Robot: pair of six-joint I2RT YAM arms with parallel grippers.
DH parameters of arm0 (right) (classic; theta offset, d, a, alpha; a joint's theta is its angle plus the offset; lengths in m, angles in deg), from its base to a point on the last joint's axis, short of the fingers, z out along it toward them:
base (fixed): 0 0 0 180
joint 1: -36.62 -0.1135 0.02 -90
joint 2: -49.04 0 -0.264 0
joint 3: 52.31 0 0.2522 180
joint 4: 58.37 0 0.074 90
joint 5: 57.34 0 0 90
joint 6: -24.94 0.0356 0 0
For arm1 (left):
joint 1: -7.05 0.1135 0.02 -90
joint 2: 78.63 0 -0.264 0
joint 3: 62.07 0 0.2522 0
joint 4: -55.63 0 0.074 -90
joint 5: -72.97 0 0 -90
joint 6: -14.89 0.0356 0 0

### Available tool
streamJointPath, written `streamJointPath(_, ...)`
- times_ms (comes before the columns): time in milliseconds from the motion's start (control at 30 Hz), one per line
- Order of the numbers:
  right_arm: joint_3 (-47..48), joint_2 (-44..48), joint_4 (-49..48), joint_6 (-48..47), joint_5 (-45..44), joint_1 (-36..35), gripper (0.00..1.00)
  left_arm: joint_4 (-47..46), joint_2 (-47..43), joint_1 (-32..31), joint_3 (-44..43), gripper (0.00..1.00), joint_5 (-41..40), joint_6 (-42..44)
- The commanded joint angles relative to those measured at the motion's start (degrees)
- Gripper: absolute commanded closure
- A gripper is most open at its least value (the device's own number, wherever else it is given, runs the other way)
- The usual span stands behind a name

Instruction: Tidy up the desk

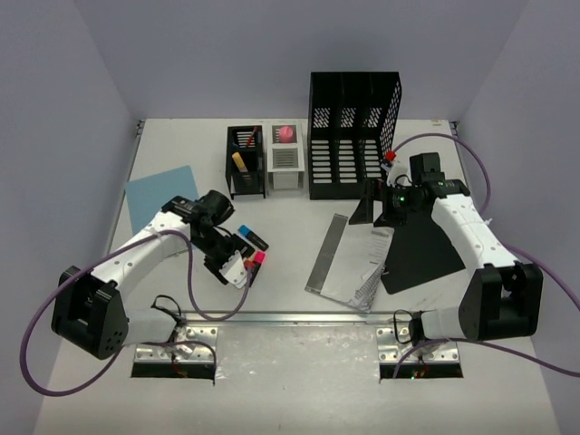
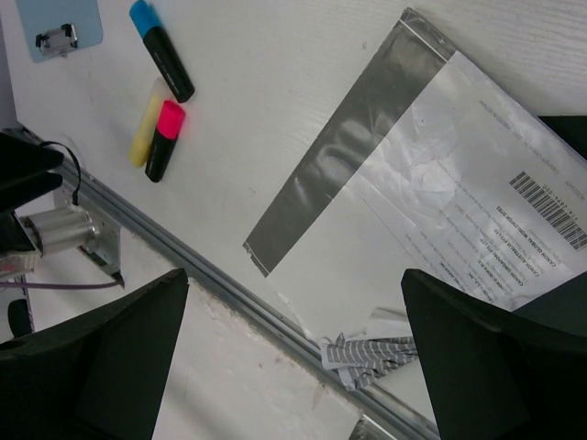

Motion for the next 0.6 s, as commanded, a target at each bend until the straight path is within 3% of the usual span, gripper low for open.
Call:
streamJointPath(0, -0.60, 1.09, -1.47, -1.27, 1.35, -0.08, 0.01, 2.36, -2.39, -3.80, 4.45, 0.47, -0.82, 44.90)
streamJointPath(200, -1.57, 1.62, -1.56, -1.98, 1.70, -0.08, 0.01, 1.05, -4.59, -3.81, 9.56, 0.46, -5.12, 45.16)
streamJointPath(333, -1.57, 1.00, -1.74, -1.19, 3.20, -0.08, 0.01, -1.14, -4.50, -3.90, 11.05, 0.46, -2.94, 42.97)
streamJointPath(500, -1.48, 1.35, -1.83, -1.10, 2.85, -0.08, 0.01, -7.82, -5.20, -3.90, 14.30, 0.46, -2.40, 31.74)
streamJointPath(567, -1.31, 1.44, -1.56, -1.45, 2.67, -0.08, 0.01, -9.67, -4.59, -3.90, 14.05, 0.51, -2.57, 24.18)
